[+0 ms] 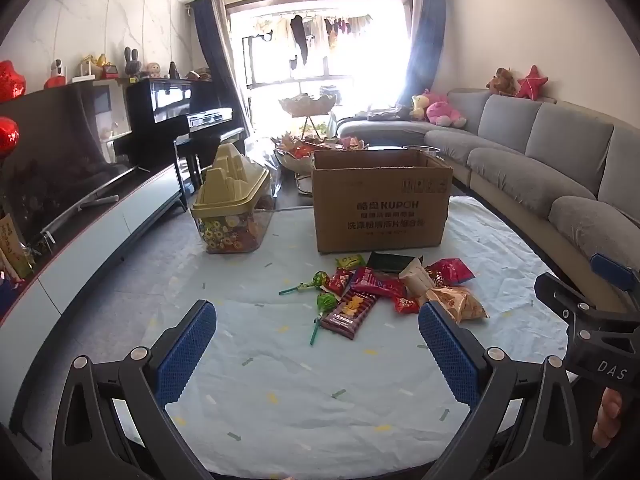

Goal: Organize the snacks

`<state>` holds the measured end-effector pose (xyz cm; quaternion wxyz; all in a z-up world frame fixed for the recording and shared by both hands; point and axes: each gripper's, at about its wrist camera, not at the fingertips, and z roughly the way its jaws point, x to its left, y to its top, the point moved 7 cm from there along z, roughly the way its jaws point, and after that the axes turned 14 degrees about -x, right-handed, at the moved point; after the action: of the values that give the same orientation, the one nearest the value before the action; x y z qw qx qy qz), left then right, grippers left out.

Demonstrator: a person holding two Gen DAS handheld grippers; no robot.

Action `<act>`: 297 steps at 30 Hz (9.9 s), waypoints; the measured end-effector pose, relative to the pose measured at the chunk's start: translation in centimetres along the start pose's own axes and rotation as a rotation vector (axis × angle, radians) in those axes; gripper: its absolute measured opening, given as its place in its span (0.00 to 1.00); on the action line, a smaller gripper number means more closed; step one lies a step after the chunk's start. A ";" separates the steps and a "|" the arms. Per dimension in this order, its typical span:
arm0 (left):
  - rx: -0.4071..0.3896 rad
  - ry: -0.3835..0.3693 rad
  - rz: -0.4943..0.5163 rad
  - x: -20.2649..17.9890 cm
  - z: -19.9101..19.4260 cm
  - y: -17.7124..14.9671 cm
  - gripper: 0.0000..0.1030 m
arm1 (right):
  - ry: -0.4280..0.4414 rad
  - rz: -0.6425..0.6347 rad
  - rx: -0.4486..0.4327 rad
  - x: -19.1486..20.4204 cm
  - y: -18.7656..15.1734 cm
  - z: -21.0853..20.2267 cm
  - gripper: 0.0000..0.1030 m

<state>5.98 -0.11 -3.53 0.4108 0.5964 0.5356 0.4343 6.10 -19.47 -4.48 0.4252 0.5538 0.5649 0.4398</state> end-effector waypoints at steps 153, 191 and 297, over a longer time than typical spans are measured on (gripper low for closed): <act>0.393 -0.426 -0.219 -8.3 17.9 -9.0 0.24 | 0.145 0.169 0.363 -0.9 -10.2 16.2 0.67; 0.096 -0.326 -0.117 -5.5 12.6 1.6 0.13 | 0.186 0.104 0.149 1.1 -0.8 12.0 0.46; 0.216 -0.059 -0.008 1.5 13.4 -2.8 0.85 | 0.160 -0.024 0.273 4.2 -3.2 14.8 0.82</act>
<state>18.06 1.31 -9.90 0.3614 0.6476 0.5696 0.3544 19.51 -14.87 -11.30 0.3050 0.5629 0.6580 0.3965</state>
